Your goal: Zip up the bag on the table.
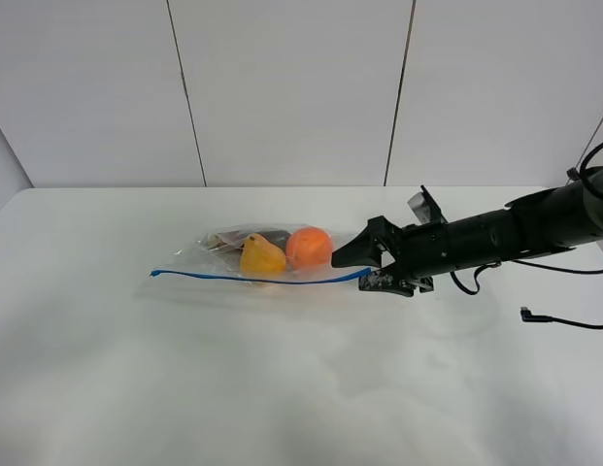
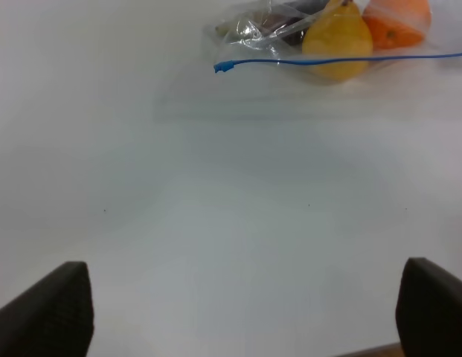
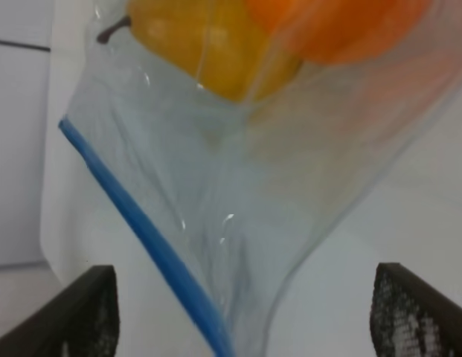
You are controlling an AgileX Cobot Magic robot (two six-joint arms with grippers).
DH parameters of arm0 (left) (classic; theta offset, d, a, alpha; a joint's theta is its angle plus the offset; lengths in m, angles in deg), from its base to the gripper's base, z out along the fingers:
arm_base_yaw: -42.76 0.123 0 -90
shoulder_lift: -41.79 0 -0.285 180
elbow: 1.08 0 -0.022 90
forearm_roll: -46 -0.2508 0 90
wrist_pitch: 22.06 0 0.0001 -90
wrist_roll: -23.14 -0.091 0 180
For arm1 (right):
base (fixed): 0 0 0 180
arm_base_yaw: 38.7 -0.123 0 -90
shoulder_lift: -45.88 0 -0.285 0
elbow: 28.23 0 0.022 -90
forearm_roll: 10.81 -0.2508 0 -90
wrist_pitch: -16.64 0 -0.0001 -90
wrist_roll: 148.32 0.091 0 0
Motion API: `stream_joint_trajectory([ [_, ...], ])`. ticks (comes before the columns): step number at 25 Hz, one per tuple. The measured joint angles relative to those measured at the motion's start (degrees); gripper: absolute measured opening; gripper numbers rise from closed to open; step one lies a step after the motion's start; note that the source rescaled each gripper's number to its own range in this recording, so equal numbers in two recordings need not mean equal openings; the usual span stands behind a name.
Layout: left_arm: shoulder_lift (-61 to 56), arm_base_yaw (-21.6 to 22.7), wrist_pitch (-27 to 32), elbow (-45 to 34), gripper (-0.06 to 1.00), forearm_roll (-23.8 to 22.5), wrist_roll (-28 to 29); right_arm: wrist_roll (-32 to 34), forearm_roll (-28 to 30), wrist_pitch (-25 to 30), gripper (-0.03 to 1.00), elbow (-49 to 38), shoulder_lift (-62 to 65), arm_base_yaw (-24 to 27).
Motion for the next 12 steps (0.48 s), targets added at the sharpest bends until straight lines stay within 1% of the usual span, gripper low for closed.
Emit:
stream_joint_trajectory([
  [4, 0.00, 0.00, -0.05, 0.00, 1.00, 0.00, 0.00, 0.67, 7.66, -2.58, 0.99, 0.00, 5.81, 3.24],
  [12, 0.00, 0.00, -0.05, 0.00, 1.00, 0.00, 0.06, 10.18, 27.09, -10.00, 0.98, 0.00, 20.04, 12.68],
])
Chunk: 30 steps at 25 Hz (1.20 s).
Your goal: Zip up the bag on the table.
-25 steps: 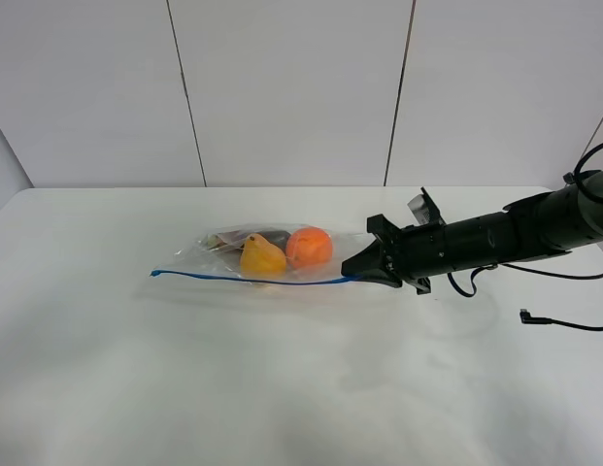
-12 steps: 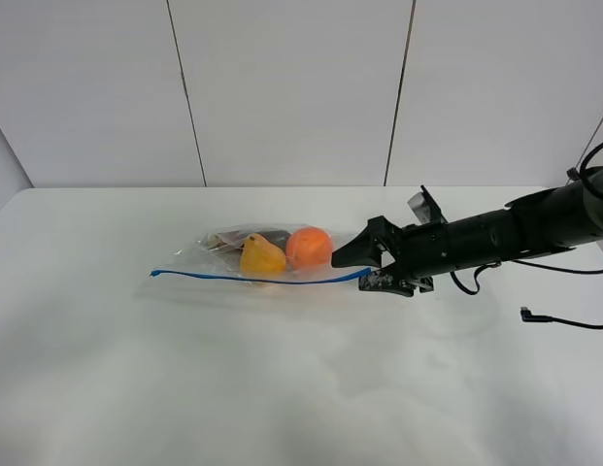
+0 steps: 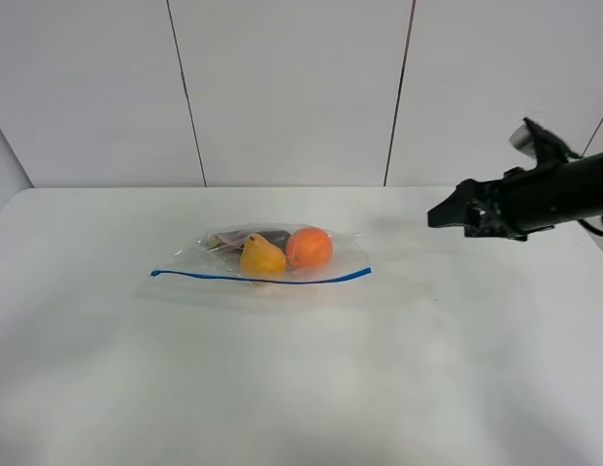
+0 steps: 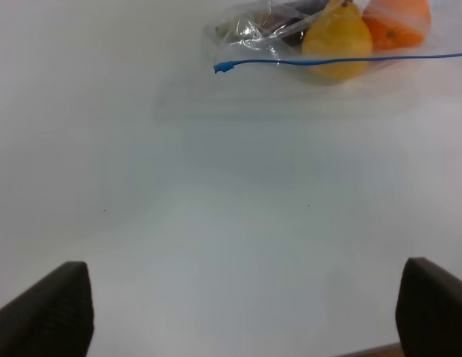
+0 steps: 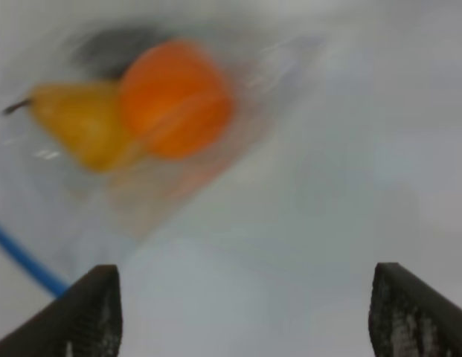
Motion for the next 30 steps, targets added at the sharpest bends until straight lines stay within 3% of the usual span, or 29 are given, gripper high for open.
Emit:
stream_joint_trajectory([
  [9, 0.00, 0.00, 0.00, 0.00, 1.00, 0.00, 0.00, 13.91, 22.67, -7.28, 0.98, 0.00, 10.59, 4.02],
  [19, 0.00, 0.00, 0.00, 0.00, 1.00, 0.00, 0.00, 49.96, 56.15, -6.24, 0.98, -0.05, 12.49, 4.13],
  [23, 0.00, 0.00, 0.00, 0.00, 1.00, 0.00, 0.00, 54.39, 59.76, -5.96, 0.98, -0.05, 15.82, 3.46],
  [30, 0.00, 0.00, 0.00, 0.00, 1.00, 0.00, 0.00, 50.58, 56.87, -5.62, 0.98, -0.05, 24.35, -3.71],
])
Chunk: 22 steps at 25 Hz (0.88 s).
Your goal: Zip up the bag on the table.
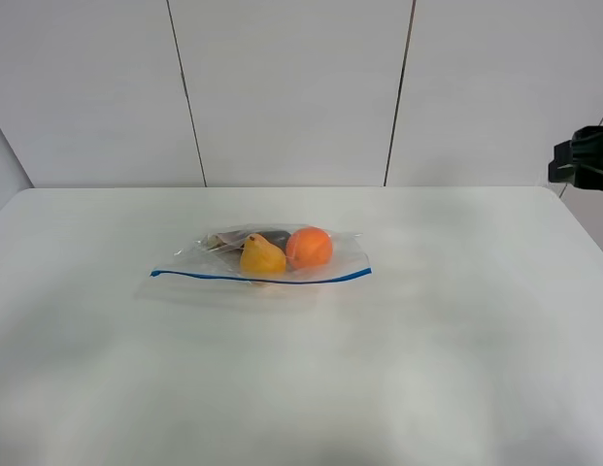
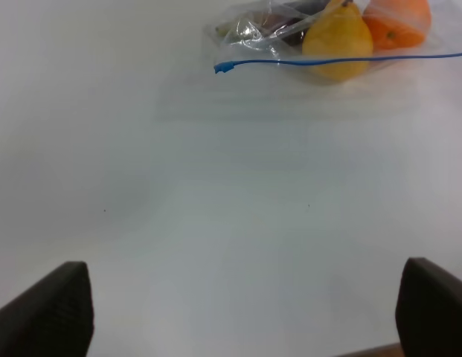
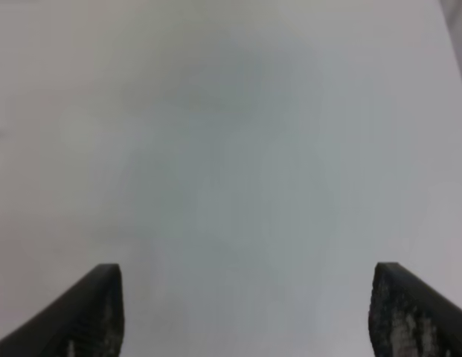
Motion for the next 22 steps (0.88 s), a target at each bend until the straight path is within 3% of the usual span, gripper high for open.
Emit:
stream_joint_trajectory([
  [13, 0.00, 0.00, 0.00, 0.00, 1.00, 0.00, 0.00, -0.51, -0.72, 4.29, 0.98, 0.00, 23.70, -1.88],
  [22, 0.00, 0.00, 0.00, 0.00, 1.00, 0.00, 0.05, 3.61, -1.87, 11.28, 0.98, -0.05, 41.35, -1.88],
])
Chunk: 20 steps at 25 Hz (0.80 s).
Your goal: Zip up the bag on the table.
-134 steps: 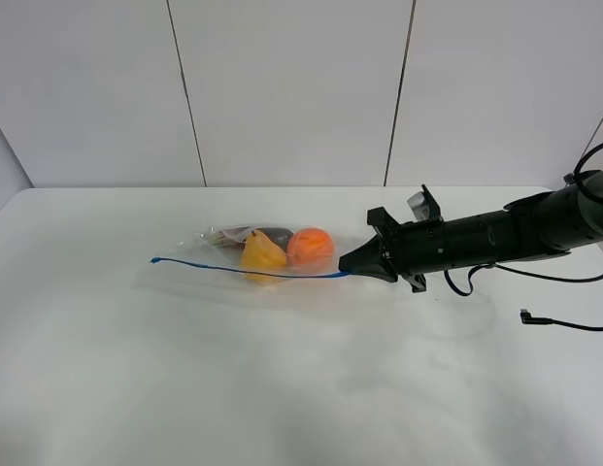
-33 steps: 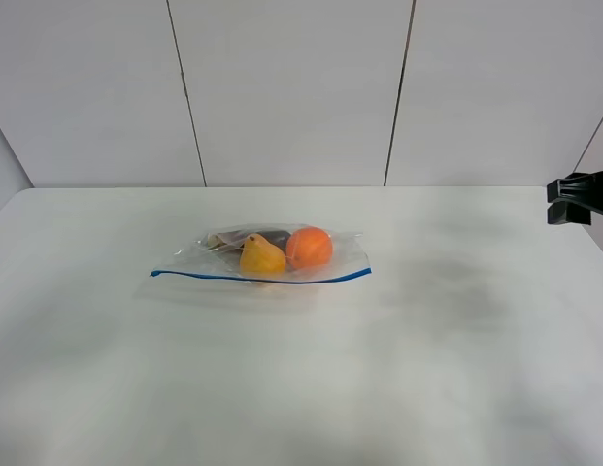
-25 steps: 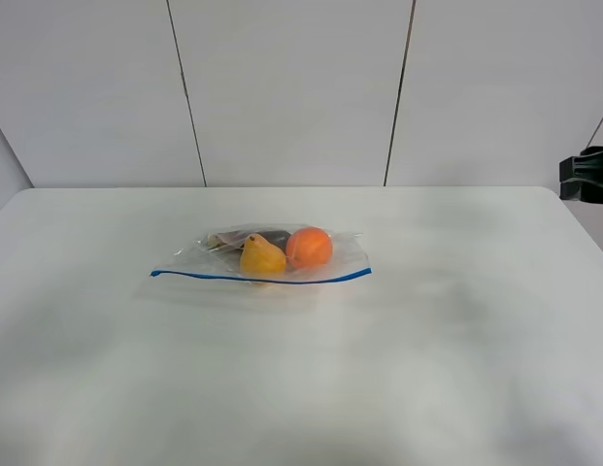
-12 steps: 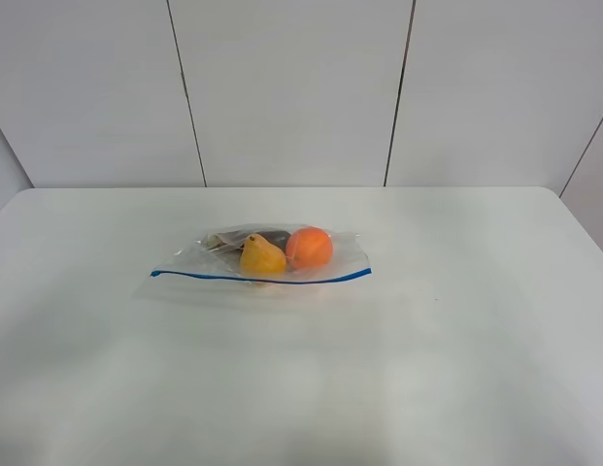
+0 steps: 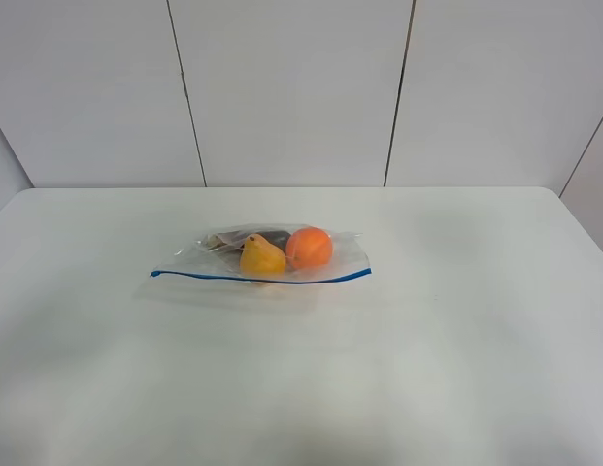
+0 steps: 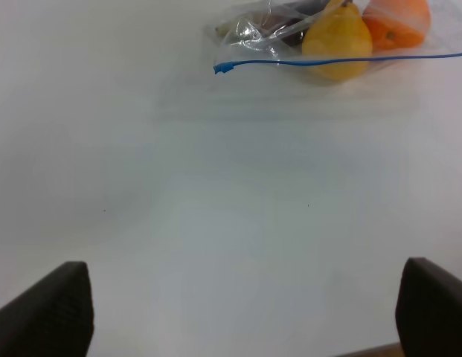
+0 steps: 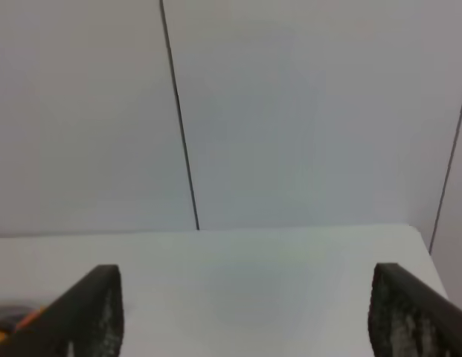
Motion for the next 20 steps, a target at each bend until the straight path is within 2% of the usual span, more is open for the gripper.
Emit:
stream_joint_trajectory([
  [10, 0.00, 0.00, 0.00, 0.00, 1.00, 0.00, 0.00, 2.28, -0.15, 8.37, 0.96, -0.86, 12.55, 0.00],
  [17, 0.00, 0.00, 0.00, 0.00, 1.00, 0.00, 0.00, 3.53, -0.15, 10.89, 0.91, -8.35, 23.96, 0.00],
  [20, 0.00, 0.00, 0.00, 0.00, 1.00, 0.00, 0.00, 3.79, -0.15, 13.52, 0.91, -11.35, 24.69, 0.00],
])
